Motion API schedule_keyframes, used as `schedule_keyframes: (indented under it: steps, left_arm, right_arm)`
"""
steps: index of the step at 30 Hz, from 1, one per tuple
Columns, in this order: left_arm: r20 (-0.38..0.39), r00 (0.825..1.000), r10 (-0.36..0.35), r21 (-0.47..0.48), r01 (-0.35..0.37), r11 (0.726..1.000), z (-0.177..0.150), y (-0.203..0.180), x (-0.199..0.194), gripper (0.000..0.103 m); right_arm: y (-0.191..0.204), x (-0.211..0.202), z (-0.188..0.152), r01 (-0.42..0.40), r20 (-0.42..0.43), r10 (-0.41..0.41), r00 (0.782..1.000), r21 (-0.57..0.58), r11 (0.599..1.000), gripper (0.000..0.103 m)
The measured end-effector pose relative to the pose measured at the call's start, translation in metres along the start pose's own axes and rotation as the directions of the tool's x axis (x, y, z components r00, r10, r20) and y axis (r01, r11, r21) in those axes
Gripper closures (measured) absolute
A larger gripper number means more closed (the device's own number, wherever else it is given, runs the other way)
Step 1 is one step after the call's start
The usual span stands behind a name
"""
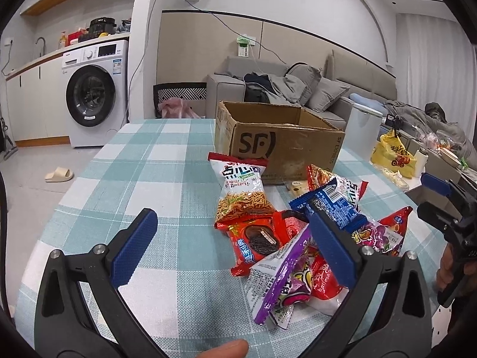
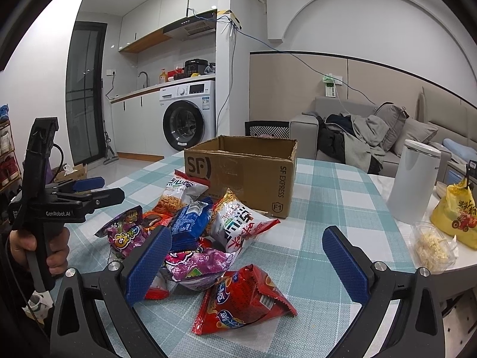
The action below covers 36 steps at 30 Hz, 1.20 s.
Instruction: Organize snacks
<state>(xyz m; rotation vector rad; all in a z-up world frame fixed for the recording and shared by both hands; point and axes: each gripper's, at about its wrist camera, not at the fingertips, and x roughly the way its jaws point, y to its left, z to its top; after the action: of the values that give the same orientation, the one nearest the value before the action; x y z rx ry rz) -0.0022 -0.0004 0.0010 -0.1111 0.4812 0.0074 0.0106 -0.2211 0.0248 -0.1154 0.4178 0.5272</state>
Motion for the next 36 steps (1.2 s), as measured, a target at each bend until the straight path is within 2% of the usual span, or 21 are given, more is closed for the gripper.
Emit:
schedule_keyframes:
  steps: [13,19,25,27,36]
  left_arm:
    - [-0.013,1.0,0.017,0.037,-0.016,0.999,0.0,-0.007,0.002,0.001]
    - [-0.066,0.997,-0.041,0.022,0.042,0.999,0.002,-0.005,0.005,0.001]
    - [-0.114,0.993,-0.037,0.059,0.043,0.997,0.0,-0.01,0.01,0.001]
    - [-0.151,0.988,-0.036,0.069,0.047,0.996,-0.001,-0.012,0.014,0.001]
    - [-0.228,0.971,-0.071,0.11,0.098,0.989,-0.009,-0.021,0.025,0.003]
  right_arm:
    - [-0.004,0.011,0.001,0.033,-0.058,-0.031,0.998,0.023,0.999,0.0]
    - [-0.008,0.02,0.002,0.042,-0.134,-0.034,0.99,0.055,0.998,0.0]
    - [-0.009,0.022,-0.004,0.035,-0.222,-0.019,0.975,0.068,0.997,0.0]
    - [-0.008,0.022,-0.007,0.033,-0.239,-0.017,0.971,0.064,0.997,0.0]
    - [-0.016,0.028,-0.014,0.029,-0.306,0.006,0.952,0.109,0.994,0.0]
